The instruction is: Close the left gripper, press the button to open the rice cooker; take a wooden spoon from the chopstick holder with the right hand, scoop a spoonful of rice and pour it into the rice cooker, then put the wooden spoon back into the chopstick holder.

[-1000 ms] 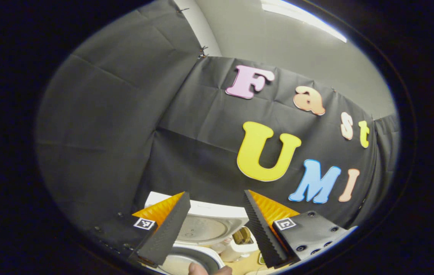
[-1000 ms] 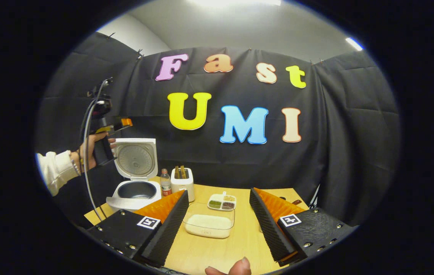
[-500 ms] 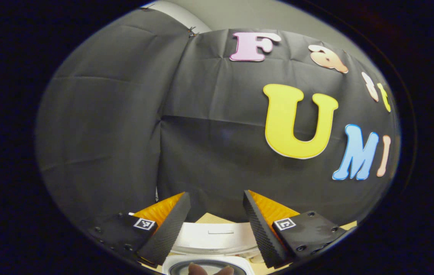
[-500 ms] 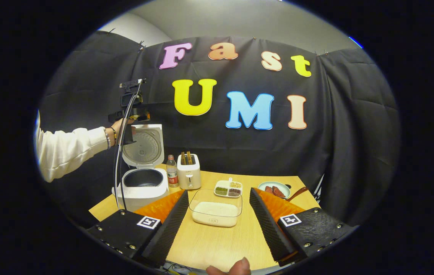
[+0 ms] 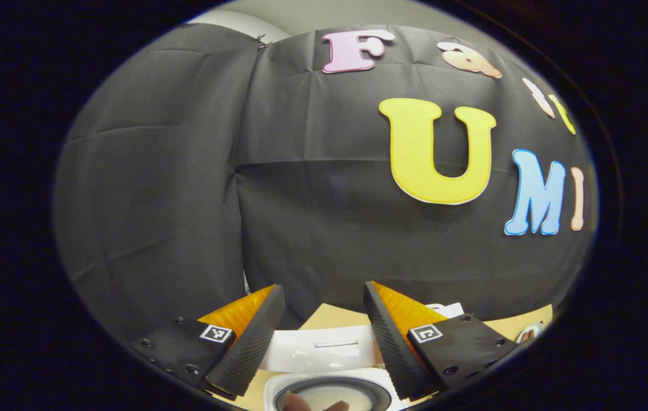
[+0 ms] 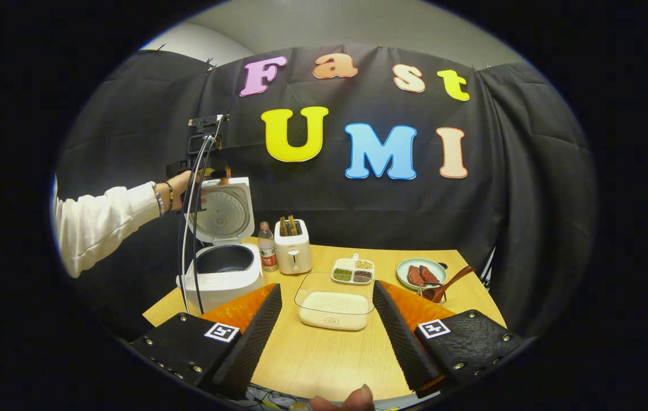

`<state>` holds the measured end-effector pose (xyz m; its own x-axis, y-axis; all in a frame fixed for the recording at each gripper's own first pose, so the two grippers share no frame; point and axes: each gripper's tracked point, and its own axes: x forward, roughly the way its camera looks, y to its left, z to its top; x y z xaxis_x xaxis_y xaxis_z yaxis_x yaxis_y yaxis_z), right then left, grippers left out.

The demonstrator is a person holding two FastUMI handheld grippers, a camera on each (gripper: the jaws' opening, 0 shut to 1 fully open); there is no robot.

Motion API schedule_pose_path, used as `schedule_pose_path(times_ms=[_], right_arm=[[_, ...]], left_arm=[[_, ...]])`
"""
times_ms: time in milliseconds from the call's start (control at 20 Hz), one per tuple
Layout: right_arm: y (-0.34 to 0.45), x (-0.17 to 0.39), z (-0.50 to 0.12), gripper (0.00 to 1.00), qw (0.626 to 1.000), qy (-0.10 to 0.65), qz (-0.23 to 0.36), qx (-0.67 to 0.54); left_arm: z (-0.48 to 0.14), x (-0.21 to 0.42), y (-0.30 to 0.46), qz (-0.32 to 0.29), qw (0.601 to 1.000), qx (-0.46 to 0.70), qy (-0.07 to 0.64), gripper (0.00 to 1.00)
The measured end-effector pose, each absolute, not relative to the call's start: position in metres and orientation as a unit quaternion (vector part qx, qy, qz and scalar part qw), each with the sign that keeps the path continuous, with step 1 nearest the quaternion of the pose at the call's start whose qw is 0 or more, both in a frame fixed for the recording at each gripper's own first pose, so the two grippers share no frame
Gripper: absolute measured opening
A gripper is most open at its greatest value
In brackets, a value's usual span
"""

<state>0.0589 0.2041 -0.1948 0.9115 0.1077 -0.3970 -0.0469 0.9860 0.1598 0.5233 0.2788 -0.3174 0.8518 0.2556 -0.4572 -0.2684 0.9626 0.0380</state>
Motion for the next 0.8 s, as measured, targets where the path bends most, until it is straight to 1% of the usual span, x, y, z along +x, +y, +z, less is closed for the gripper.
schedule_pose_path(times_ms=[50,100,150,200,250,300,450,500,550,600,650,800], right_arm=[[0.205,0.058,-0.196,0.98,0.974,0.208,0.040,0.077],[0.206,0.056,-0.198,0.93,0.973,0.211,0.041,0.080],[0.206,0.055,-0.198,0.93,0.973,0.211,0.041,0.082],[0.206,0.054,-0.198,0.98,0.973,0.211,0.042,0.084],[0.206,0.053,-0.197,0.98,0.973,0.211,0.042,0.084],[0.207,0.050,-0.198,0.98,0.973,0.212,0.043,0.084],[0.210,0.044,-0.201,0.98,0.972,0.214,0.047,0.087],[0.212,0.041,-0.203,0.98,0.971,0.216,0.049,0.088],[0.214,0.039,-0.204,0.93,0.971,0.218,0.051,0.090],[0.214,0.037,-0.205,0.98,0.970,0.219,0.052,0.091],[0.215,0.035,-0.207,0.98,0.969,0.222,0.054,0.093],[0.220,0.029,-0.214,0.98,0.966,0.230,0.059,0.102]], left_arm=[[-0.317,0.512,0.274,0.132,0.963,-0.015,0.236,0.96],[-0.315,0.503,0.269,0.127,0.963,-0.017,0.237,0.94],[-0.316,0.494,0.264,0.122,0.964,-0.018,0.237,0.95],[-0.317,0.482,0.259,0.117,0.965,-0.019,0.235,0.94],[-0.319,0.469,0.254,0.114,0.966,-0.019,0.233,0.95],[-0.320,0.456,0.248,0.112,0.966,-0.018,0.231,0.93],[-0.334,0.412,0.230,0.109,0.967,-0.013,0.228,0.93],[-0.342,0.397,0.224,0.108,0.967,-0.016,0.231,0.93],[-0.353,0.382,0.218,0.107,0.966,-0.017,0.234,0.93],[-0.362,0.370,0.212,0.105,0.966,-0.016,0.237,0.96],[-0.374,0.358,0.206,0.103,0.965,-0.015,0.243,0.93],[-0.418,0.324,0.191,0.097,0.954,-0.014,0.282,0.95]])
